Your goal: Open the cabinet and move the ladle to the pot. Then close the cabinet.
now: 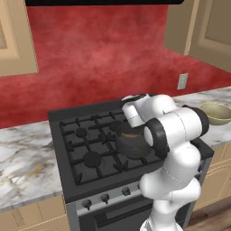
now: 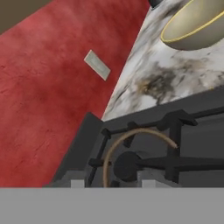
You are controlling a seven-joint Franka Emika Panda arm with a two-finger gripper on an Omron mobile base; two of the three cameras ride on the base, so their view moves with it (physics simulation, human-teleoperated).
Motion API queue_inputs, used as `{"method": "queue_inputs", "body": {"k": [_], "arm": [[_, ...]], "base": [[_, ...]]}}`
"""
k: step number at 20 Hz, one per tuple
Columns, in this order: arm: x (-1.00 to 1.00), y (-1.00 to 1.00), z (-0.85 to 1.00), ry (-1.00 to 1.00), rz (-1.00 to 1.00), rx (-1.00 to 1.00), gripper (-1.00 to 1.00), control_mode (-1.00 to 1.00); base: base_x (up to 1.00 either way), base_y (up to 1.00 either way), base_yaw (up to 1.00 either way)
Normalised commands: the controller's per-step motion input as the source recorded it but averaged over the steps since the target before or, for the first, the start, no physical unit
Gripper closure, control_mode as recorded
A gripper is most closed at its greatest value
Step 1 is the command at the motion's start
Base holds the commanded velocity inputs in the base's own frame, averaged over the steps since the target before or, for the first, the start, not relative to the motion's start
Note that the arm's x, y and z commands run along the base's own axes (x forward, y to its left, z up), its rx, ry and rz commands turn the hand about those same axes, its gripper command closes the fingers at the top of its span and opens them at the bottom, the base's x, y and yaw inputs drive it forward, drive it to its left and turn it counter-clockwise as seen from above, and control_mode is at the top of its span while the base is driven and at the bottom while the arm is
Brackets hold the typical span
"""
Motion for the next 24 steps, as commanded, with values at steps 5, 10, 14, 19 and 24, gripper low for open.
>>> {"method": "queue_inputs", "body": {"k": [5,10,14,19,24], "arm": [[-0.23,0.0,0.0,0.0,-0.01,0.0,-1.0,-1.0],[-0.2,0.0,0.07,0.0,0.0,0.0,-1.0,-1.0],[-0.3,0.0,0.17,0.05,0.0,0.0,-1.0,-1.0],[-0.41,0.0,0.3,0.12,0.0,0.0,-1.0,-1.0],[-0.31,0.0,0.4,0.17,0.0,0.01,-1.0,-1.0]], "base": [[0.0,0.0,0.0],[0.0,0.0,0.0],[0.0,0.0,0.0],[0.0,0.0,0.0],[0.0,0.0,0.0]]}}
